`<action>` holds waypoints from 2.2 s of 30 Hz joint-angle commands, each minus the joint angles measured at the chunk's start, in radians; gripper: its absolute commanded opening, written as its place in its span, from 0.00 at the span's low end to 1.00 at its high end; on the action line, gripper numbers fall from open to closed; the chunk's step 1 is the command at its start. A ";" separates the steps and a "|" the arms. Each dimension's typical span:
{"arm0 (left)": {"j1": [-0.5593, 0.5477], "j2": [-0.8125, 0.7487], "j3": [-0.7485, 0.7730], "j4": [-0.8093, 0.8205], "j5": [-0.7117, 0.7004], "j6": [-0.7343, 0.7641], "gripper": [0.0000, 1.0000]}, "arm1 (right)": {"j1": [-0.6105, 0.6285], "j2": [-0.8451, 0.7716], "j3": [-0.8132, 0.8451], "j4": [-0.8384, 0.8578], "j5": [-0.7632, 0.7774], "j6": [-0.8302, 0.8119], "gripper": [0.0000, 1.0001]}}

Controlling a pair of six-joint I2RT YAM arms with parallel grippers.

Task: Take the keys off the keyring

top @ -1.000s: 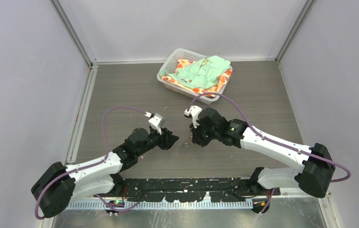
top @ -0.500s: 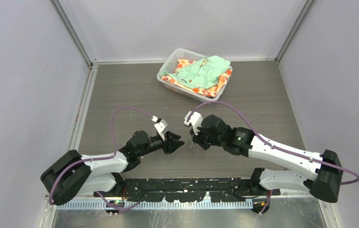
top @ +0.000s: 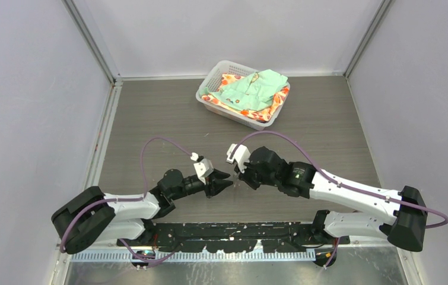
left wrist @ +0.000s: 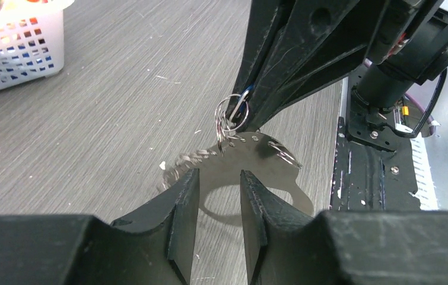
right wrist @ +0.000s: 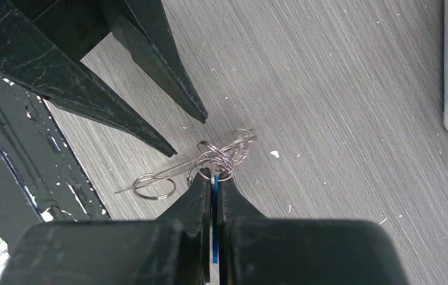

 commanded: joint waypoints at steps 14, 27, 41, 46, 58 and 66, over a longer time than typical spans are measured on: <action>-0.073 -0.013 0.008 0.099 -0.082 0.137 0.32 | 0.045 -0.027 0.011 0.049 0.001 -0.008 0.01; -0.093 0.044 0.017 0.142 -0.082 0.153 0.12 | 0.054 -0.029 0.017 0.013 0.011 -0.010 0.01; -0.109 -0.148 0.082 -0.197 -0.062 0.277 0.01 | 0.063 0.060 0.086 -0.153 0.164 -0.006 0.01; -0.135 -0.167 0.132 -0.398 -0.047 0.355 0.00 | 0.081 0.061 0.105 -0.125 0.259 -0.031 0.01; -0.164 -0.156 0.067 -0.326 -0.183 0.361 0.00 | 0.101 -0.079 0.054 -0.056 0.285 -0.049 0.01; -0.164 -0.213 0.017 -0.189 -0.271 0.114 0.25 | 0.106 0.003 0.168 -0.160 0.351 0.043 0.01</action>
